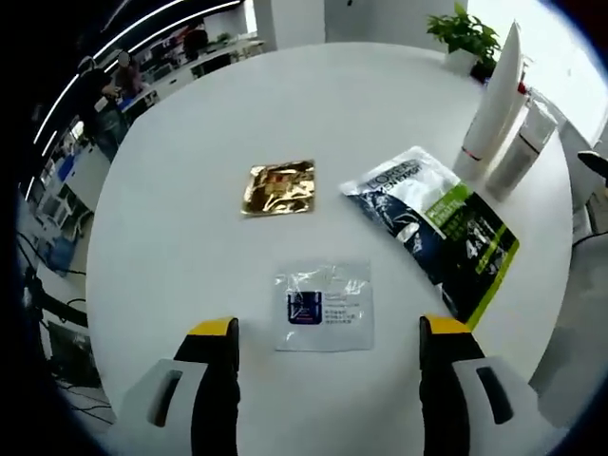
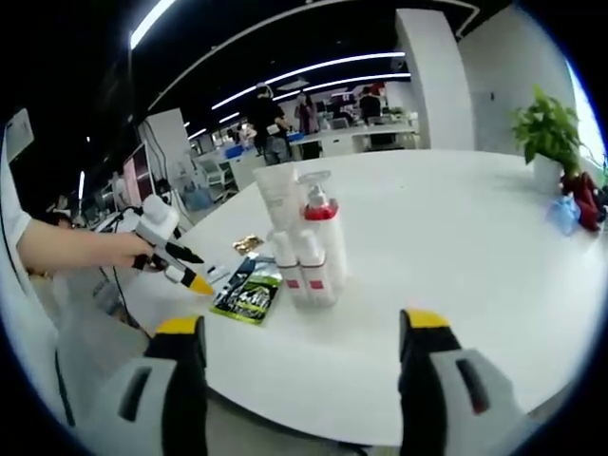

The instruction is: Arrange the skincare products in the storage area until every visible bottle or jar stands upright without overlapping.

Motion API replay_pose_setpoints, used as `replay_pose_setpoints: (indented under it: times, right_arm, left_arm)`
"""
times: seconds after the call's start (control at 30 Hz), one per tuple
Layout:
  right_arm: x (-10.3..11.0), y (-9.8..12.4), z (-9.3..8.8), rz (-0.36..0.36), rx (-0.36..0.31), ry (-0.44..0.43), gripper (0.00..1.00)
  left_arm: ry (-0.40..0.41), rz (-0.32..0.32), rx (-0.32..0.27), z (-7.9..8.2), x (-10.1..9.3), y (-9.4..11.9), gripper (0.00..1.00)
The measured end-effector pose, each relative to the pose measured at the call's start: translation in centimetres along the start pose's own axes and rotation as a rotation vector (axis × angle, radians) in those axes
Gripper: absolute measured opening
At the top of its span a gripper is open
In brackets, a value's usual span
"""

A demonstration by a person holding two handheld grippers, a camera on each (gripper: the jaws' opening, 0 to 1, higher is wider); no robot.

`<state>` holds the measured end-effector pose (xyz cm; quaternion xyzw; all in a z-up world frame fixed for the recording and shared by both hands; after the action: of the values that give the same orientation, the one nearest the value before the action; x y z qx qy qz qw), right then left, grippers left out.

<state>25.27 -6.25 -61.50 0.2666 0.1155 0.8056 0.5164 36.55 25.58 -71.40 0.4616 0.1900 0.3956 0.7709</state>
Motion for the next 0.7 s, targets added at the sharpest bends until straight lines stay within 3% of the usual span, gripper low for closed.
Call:
replay_pose_setpoints:
  times: [0.3,0.63,0.7]
  right_arm:
    - [-0.1,0.0,0.0,-0.006,0.002,0.005,0.84]
    - [-0.1,0.0,0.0,-0.009,0.001,0.007,0.84]
    - [-0.1,0.0,0.0,-0.01,0.0,0.01,0.84]
  left_arm:
    - [-0.018,-0.031,0.072,0.6,0.5,-0.2,0.7]
    - [-0.019,-0.029,0.052,1.0,0.8,-0.2,0.38]
    - [-0.009,-0.026,0.054,0.9,0.8,-0.3,0.38]
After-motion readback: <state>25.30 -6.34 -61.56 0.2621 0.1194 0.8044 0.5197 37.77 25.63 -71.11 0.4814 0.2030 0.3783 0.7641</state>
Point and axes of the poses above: the point that each gripper's makers call its tool centre point, and the gripper's own axes: y roughly backward along the fingers, x roughly to its left, z roughly out of its top, the point moved 4 cm from there along y, roughly backward along the fingers, and after that the axes turned 8 degrees about -y, right-handed, at the moved point
